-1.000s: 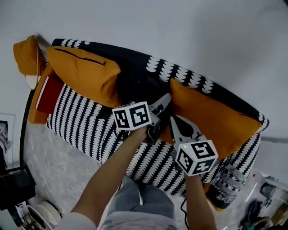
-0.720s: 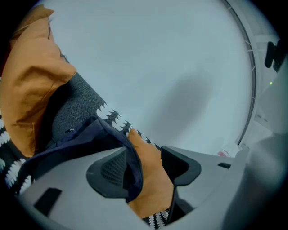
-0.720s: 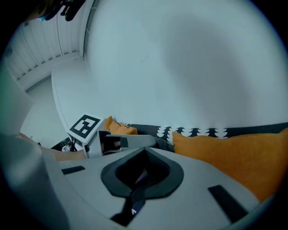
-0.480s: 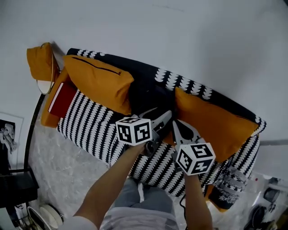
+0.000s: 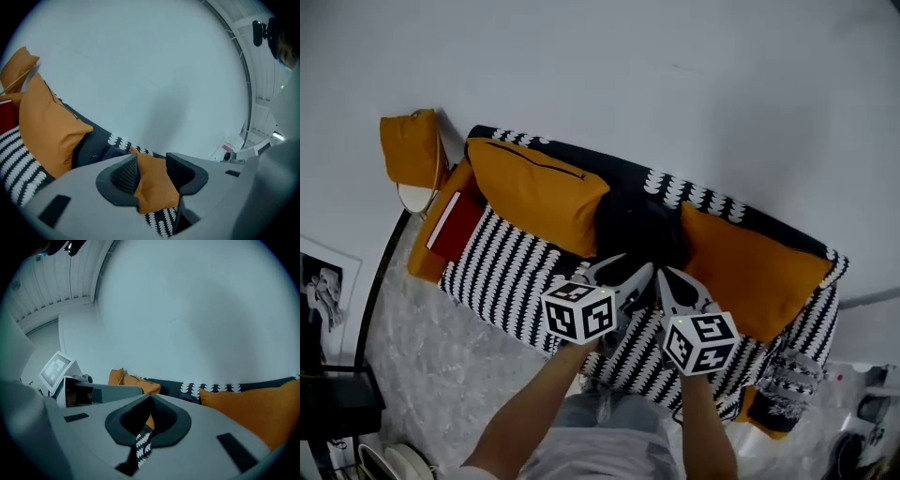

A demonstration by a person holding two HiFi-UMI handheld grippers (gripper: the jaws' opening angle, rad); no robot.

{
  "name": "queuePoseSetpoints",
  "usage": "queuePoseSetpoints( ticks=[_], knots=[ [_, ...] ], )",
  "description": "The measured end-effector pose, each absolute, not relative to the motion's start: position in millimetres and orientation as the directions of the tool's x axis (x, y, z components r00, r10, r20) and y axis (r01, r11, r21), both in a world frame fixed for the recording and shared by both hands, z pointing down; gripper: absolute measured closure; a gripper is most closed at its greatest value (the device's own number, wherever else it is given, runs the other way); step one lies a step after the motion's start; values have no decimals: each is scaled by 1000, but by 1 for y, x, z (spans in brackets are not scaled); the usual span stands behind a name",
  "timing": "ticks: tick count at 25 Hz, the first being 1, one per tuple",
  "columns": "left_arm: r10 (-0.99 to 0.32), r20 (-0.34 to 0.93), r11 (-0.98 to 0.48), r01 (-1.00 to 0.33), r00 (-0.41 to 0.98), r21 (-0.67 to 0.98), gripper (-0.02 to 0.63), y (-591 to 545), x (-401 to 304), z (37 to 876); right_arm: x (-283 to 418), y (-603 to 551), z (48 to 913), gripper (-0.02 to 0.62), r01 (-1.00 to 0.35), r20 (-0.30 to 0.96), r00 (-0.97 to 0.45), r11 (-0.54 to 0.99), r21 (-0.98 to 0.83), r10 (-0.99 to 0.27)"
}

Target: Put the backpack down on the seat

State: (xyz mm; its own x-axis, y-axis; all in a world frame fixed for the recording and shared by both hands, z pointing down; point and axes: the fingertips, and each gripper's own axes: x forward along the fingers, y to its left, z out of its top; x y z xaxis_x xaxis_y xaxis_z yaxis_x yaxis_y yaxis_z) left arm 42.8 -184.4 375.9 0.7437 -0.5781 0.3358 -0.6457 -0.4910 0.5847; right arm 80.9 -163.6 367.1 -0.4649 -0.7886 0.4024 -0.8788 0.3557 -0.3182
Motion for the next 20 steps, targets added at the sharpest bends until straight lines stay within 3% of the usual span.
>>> queuePoseSetpoints(
  ticks=[7, 15, 20],
  knots=[
    [-565, 330, -571, -647, 756, 505, 422, -144, 10, 338, 42, -128, 325, 594, -897, 377, -438, 365, -251, -816],
    [-569, 319, -616, -650, 758, 446, 540, -101, -22, 308, 14, -84, 291, 594, -918, 347, -391, 335, -213, -852],
    [-593, 316, -656, -672, 740, 344, 572, -82, -39, 289, -1, -65, 277, 594, -927, 330, -370, 325, -186, -868]
  ],
)
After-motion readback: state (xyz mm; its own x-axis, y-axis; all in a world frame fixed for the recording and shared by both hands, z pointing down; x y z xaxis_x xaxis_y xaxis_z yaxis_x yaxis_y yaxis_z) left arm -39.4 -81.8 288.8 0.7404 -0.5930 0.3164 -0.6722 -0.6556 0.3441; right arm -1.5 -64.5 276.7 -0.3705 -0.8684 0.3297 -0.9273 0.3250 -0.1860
